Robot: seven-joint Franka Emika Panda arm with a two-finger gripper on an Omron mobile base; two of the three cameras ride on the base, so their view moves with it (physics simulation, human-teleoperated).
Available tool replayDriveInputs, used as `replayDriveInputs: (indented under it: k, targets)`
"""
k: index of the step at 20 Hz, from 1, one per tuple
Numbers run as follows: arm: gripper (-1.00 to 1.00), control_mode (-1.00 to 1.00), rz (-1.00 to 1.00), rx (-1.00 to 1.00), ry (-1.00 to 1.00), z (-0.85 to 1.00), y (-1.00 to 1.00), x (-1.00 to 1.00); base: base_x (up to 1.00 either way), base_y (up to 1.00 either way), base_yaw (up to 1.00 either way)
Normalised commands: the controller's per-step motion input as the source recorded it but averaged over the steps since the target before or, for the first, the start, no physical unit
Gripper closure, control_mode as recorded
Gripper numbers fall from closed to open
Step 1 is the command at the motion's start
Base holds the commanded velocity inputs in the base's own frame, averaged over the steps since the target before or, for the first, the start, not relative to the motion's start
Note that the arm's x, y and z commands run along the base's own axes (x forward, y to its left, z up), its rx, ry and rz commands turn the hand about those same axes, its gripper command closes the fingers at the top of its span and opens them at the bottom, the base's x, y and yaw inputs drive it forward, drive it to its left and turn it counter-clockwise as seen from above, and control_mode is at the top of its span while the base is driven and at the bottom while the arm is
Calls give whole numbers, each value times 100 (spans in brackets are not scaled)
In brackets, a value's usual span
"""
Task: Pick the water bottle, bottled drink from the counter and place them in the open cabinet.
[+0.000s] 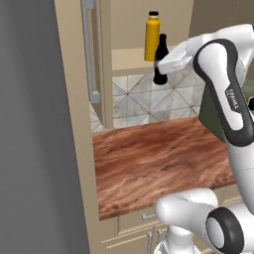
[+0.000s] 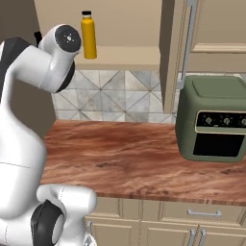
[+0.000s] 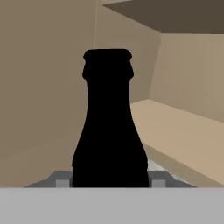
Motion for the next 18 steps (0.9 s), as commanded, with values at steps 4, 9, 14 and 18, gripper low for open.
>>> replayDriveInputs:
  k: [4,9,14,18]
  targets:
    - [100,-100,-7,0,0,6,11,25,0,0,0]
    - [100,-100,-5,0,0,3,4,23,0,0,0]
    - [100,-100,-6,5,1,0,3,32,0,0,0]
    - [100,-100,-4,11,0,1,0,31,0,0,0]
